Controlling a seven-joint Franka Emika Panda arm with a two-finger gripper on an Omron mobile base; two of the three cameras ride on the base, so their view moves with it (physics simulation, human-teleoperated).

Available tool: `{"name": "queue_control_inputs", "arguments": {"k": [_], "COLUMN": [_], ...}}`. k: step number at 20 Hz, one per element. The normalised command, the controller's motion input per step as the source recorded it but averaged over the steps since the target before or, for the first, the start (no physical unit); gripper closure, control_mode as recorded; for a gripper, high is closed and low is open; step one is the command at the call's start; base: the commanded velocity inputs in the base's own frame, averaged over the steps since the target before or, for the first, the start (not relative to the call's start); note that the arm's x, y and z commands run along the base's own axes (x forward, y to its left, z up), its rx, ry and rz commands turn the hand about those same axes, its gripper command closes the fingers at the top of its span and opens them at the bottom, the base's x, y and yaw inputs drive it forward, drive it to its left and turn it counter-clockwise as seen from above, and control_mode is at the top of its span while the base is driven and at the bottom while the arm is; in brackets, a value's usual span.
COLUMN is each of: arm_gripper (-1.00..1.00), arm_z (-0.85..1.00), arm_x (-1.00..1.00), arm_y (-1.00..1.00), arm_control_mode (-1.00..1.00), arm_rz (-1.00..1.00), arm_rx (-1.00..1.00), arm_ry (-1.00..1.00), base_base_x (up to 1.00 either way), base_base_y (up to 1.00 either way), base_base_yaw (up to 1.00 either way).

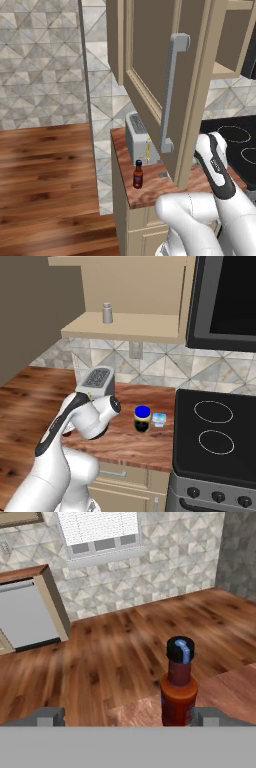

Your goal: There are various items on the counter. Only move the condiments/shakers into the cabinet.

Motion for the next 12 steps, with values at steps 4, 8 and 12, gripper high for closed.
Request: {"name": "queue_control_inputs", "arguments": {"k": [4,8,12], "arm_gripper": [-1.00,-1.00,-1.00], "arm_z": [-0.26,-0.21,-0.22], "arm_x": [0.08,0.02,0.03], "arm_y": [0.13,0.13,0.17], "arm_control_mode": [-1.00,-1.00,-1.00], "arm_rz": [0.05,0.06,0.06], "arm_rx": [0.00,0.00,0.00], "arm_ry": [0.00,0.00,0.00], "base_base_x": [0.00,0.00,0.00], "base_base_y": [0.00,0.00,0.00], "base_base_yaw": [0.00,0.00,0.00]}}
